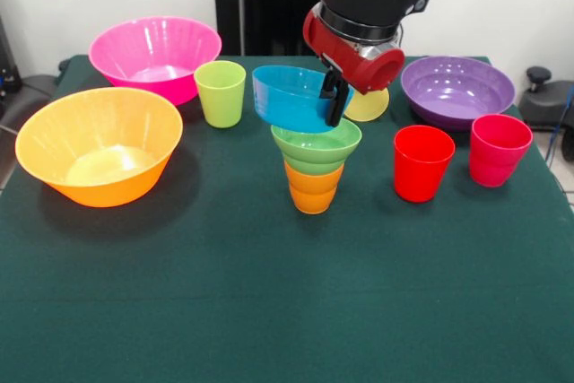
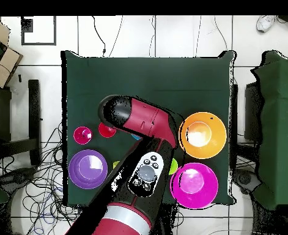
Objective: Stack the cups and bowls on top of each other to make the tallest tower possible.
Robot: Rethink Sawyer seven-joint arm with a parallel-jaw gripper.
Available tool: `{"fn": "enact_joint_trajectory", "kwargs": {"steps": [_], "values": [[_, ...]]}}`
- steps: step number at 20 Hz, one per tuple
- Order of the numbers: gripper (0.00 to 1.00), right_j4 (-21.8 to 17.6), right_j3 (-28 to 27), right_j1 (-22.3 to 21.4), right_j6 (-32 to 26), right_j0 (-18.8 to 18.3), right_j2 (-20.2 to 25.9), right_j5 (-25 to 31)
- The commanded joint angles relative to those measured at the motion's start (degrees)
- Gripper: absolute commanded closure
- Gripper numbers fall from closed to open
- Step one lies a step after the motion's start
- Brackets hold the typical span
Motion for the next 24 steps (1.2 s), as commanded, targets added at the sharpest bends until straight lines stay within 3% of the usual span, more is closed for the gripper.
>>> {"fn": "enact_joint_trajectory", "kwargs": {"steps": [1,8,12,24], "values": [[1.0,1.4,0.5,0.5,11.9,1.1,3.3,3.5],[1.0,1.5,0.5,0.6,12.1,1.2,3.2,3.0],[1.0,1.5,-3.5,2.6,12.6,0.8,2.8,4.8],[1.0,2.1,-2.8,2.8,12.2,1.0,2.7,3.2]]}}
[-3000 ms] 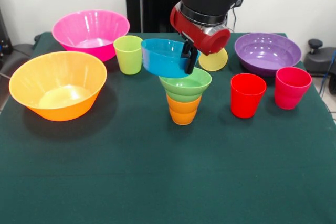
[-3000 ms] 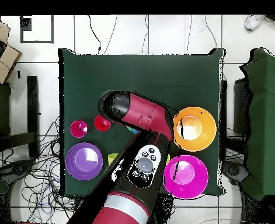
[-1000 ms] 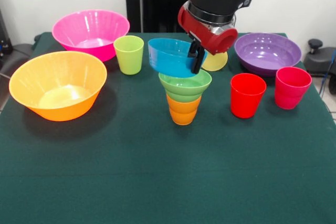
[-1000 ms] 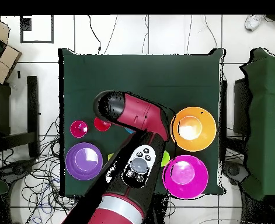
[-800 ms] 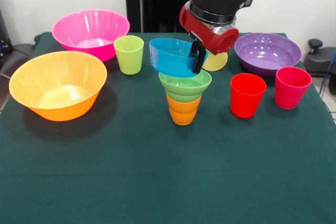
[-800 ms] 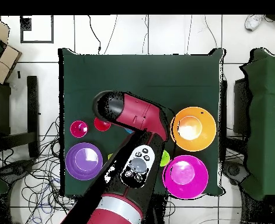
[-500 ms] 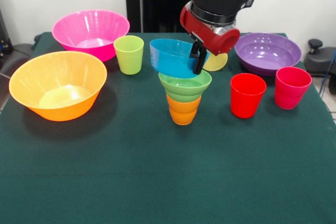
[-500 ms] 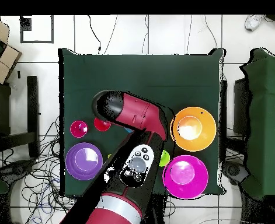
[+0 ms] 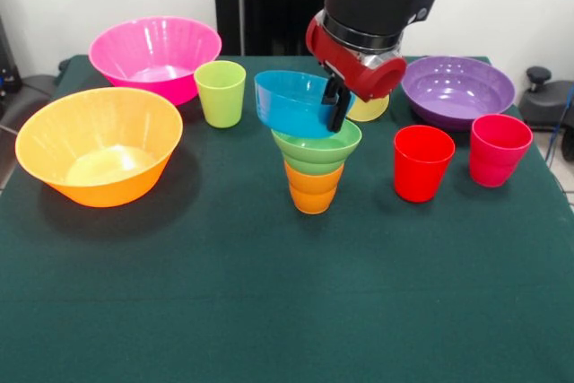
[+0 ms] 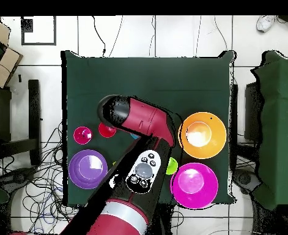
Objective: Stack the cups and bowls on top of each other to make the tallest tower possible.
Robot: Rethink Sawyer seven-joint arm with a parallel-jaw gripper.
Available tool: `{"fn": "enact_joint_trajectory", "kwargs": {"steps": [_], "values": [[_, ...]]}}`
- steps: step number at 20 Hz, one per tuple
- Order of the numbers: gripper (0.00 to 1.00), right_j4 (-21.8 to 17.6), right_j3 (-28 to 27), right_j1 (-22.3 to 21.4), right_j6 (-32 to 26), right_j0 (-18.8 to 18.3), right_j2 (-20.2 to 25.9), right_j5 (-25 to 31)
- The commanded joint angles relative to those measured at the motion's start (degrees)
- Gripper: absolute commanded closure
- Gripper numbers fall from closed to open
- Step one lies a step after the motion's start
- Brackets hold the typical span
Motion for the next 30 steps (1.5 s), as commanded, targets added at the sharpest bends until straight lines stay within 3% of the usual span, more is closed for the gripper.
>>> {"fn": "enact_joint_trajectory", "kwargs": {"steps": [1,30], "values": [[1.0,1.5,-2.4,1.3,12.2,0.7,3.0,3.4],[1.0,3.3,-3.1,2.8,14.2,2.7,0.5,3.6]]}}
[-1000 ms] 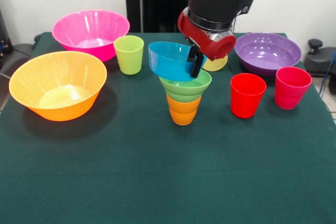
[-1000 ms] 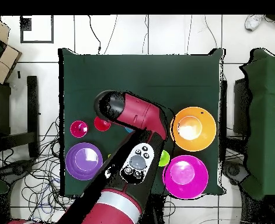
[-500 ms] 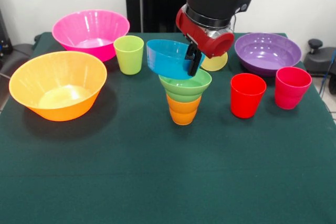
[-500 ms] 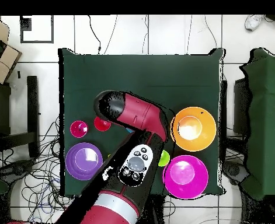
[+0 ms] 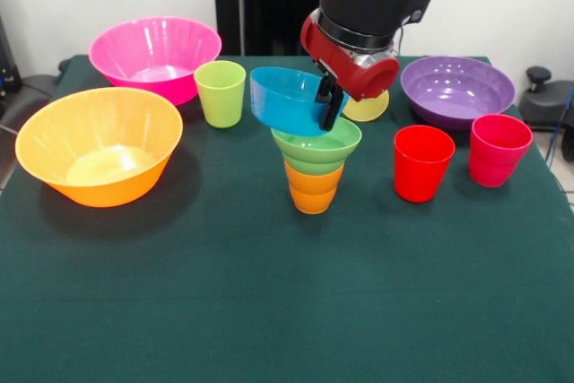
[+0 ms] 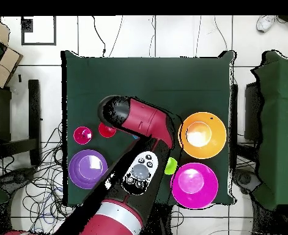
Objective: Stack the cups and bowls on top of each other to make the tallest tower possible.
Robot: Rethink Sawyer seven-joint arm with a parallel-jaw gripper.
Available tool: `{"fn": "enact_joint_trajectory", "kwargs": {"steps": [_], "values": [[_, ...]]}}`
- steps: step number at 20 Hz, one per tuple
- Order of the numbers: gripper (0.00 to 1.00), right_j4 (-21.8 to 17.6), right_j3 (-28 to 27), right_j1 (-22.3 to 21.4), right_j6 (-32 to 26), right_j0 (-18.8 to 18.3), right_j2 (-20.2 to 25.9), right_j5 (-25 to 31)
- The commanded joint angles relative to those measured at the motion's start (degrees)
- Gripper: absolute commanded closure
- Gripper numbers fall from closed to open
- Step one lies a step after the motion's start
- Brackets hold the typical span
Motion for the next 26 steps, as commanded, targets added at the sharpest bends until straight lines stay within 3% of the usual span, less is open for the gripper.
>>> {"fn": "enact_joint_trajectory", "kwargs": {"steps": [1,16,26], "values": [[1.0,1.8,-2.9,1.5,13.8,1.5,3.1,3.6],[1.0,2.2,-1.7,0.5,15.4,3.3,2.3,4.0],[1.0,1.7,0.0,-0.3,14.0,2.2,3.3,2.3]]}}
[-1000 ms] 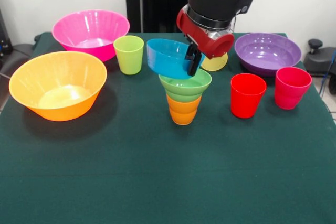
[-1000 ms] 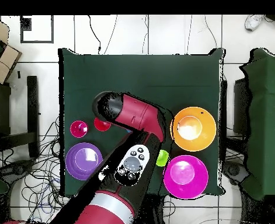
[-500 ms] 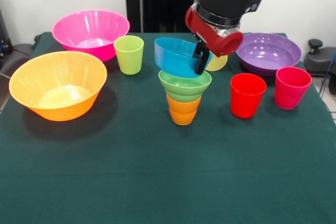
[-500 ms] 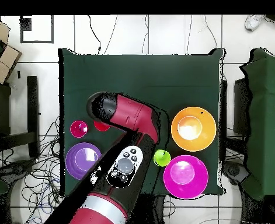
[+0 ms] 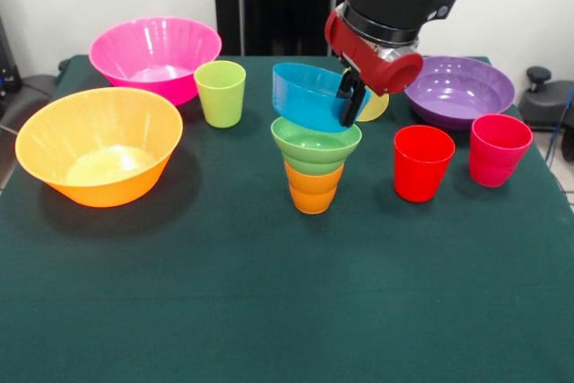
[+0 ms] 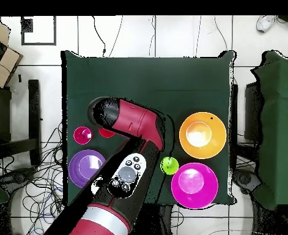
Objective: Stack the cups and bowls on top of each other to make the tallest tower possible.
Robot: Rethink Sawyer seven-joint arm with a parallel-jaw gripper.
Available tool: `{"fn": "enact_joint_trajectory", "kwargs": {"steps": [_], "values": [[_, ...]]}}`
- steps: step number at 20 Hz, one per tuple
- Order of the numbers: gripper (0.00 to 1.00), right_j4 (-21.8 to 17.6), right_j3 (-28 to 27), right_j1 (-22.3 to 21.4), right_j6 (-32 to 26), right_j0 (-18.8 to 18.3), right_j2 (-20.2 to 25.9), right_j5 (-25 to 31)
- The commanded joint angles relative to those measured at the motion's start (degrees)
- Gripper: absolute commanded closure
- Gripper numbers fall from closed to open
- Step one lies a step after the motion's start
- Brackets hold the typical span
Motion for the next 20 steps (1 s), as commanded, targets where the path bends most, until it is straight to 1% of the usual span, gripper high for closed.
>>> {"fn": "enact_joint_trajectory", "kwargs": {"steps": [1,7,20], "values": [[1.0,0.9,0.3,-0.5,9.3,-0.9,4.8,1.9],[1.0,0.6,0.6,-0.2,7.9,-2.3,5.3,0.6],[1.0,0.7,0.5,-0.1,8.5,-1.8,5.4,0.1]]}}
